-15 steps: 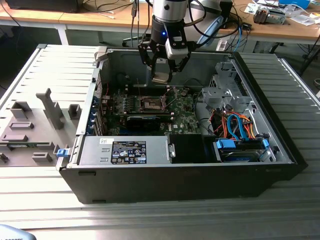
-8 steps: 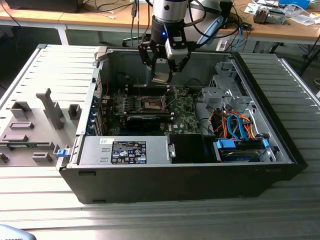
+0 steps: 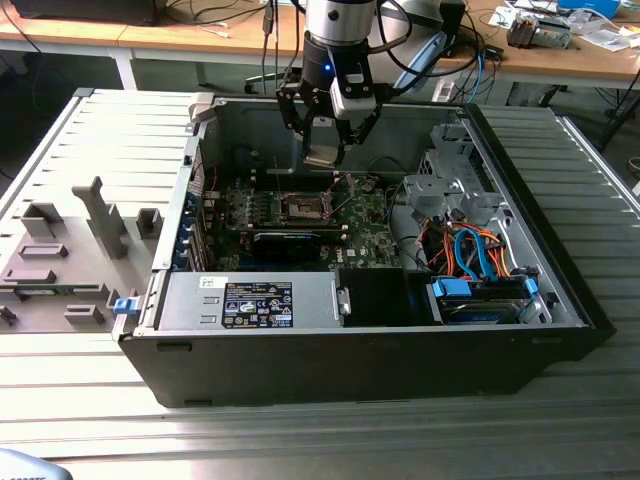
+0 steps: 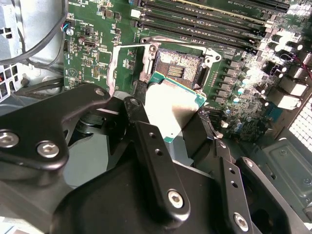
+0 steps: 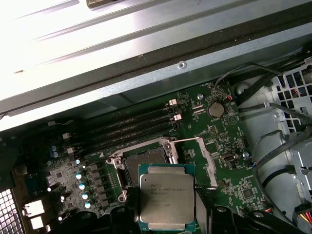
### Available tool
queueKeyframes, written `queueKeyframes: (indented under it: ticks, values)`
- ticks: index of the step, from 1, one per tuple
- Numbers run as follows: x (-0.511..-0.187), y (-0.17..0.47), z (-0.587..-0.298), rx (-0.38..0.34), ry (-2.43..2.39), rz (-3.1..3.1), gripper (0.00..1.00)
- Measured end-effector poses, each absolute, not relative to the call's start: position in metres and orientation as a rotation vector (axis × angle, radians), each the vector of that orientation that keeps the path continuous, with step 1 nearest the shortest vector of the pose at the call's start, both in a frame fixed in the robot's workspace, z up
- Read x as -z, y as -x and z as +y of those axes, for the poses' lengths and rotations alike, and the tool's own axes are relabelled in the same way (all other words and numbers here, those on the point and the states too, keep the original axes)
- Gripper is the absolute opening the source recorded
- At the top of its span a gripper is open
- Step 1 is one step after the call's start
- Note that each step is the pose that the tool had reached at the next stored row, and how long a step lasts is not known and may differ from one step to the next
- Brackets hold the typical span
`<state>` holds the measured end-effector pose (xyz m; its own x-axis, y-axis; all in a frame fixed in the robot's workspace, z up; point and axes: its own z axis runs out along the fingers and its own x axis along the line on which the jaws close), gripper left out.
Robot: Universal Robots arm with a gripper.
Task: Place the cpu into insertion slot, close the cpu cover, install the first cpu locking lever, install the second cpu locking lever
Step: 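Place the cpu into insertion slot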
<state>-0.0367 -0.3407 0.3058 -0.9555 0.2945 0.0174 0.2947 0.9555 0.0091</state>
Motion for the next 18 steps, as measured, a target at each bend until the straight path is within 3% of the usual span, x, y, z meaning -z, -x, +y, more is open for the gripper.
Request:
queueKeyframes:
  ticks: [18]
  values:
    - [-0.3055, 0.0367, -0.3407, 0.017, 0.492, -3.087, 0.55]
